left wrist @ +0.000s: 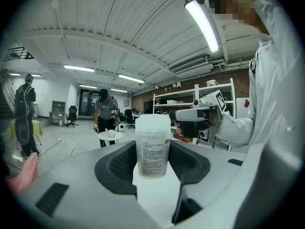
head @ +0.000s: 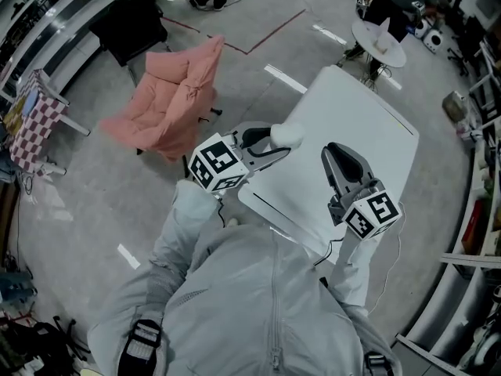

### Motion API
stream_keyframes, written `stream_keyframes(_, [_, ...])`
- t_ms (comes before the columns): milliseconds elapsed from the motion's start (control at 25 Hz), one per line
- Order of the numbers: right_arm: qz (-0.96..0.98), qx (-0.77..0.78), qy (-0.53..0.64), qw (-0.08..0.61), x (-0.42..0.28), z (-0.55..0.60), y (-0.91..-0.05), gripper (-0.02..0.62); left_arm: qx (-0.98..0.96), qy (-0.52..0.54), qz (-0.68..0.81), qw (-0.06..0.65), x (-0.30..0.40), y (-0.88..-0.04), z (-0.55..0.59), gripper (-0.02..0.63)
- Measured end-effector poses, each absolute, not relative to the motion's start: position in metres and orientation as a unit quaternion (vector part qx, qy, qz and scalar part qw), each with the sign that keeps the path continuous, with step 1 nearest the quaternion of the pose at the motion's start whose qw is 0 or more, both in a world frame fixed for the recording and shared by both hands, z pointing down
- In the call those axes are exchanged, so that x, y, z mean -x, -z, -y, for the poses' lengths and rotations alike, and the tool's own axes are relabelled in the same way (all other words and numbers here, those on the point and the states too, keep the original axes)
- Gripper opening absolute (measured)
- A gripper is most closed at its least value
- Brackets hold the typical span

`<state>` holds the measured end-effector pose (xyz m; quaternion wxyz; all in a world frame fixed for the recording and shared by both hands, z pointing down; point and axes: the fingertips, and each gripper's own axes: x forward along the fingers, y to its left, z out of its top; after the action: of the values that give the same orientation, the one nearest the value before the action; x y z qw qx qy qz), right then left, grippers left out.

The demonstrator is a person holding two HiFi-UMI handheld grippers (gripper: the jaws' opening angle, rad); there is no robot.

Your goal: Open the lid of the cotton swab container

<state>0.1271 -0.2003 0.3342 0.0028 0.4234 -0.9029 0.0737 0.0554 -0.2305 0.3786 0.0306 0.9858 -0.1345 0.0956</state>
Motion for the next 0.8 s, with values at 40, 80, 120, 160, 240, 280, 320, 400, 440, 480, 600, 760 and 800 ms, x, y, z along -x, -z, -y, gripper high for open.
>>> stream_keyframes(40, [0.911, -0.405, -0.074, 0.007, -0.118, 0.198, -0.335, 0.069, -0.987, -0.097, 0.126, 0.031, -0.052, -0.380, 0.228, 0.212])
stream_keyframes(80, [0.920, -0.384, -0.074, 0.012, -0.110, 0.195, -0.336, 0.140, -0.987, -0.100, 0.119, 0.031, -0.051, -0.382, 0.225, 0.212])
stream_keyframes(120, [0.928, -0.366, -0.071, 0.019, -0.103, 0.191, -0.338, 0.185, -0.988, -0.102, 0.111, 0.031, -0.050, -0.383, 0.222, 0.212])
stream_keyframes(160, [0.933, -0.353, -0.065, 0.026, -0.098, 0.188, -0.339, 0.199, -0.989, -0.103, 0.104, 0.033, -0.050, -0.385, 0.219, 0.212])
stream_keyframes(240, [0.940, -0.336, -0.057, 0.031, -0.090, 0.184, -0.342, 0.207, -0.990, -0.107, 0.090, 0.036, -0.049, -0.390, 0.214, 0.212])
stream_keyframes(280, [0.942, -0.328, -0.056, 0.031, -0.088, 0.182, -0.342, 0.210, -0.990, -0.108, 0.081, 0.038, -0.049, -0.393, 0.211, 0.212])
stream_keyframes(320, [0.945, -0.322, -0.055, 0.031, -0.085, 0.180, -0.342, 0.213, -0.991, -0.110, 0.069, 0.040, -0.048, -0.395, 0.207, 0.212])
stream_keyframes(400, [0.949, -0.310, -0.053, 0.034, -0.082, 0.177, -0.342, 0.215, -0.992, -0.110, 0.040, 0.041, -0.048, -0.396, 0.197, 0.212])
stream_keyframes(440, [0.951, -0.304, -0.053, 0.037, -0.079, 0.175, -0.343, 0.216, -0.993, -0.108, 0.025, 0.041, -0.048, -0.396, 0.191, 0.212])
stream_keyframes(480, [0.952, -0.298, -0.053, 0.039, -0.077, 0.173, -0.344, 0.219, -0.994, -0.104, 0.009, 0.040, -0.048, -0.396, 0.185, 0.212])
stream_keyframes(600, [0.958, -0.276, -0.058, 0.041, -0.069, 0.167, -0.347, 0.228, -0.995, -0.089, -0.034, 0.031, -0.047, -0.391, 0.170, 0.212])
stream_keyframes(760, [0.971, -0.230, -0.055, 0.046, -0.058, 0.151, -0.347, 0.232, -0.993, -0.081, -0.085, 0.015, -0.050, -0.386, 0.151, 0.212])
stream_keyframes(800, [0.974, -0.216, -0.051, 0.051, -0.056, 0.146, -0.348, 0.232, -0.992, -0.083, -0.097, 0.011, -0.051, -0.386, 0.147, 0.212])
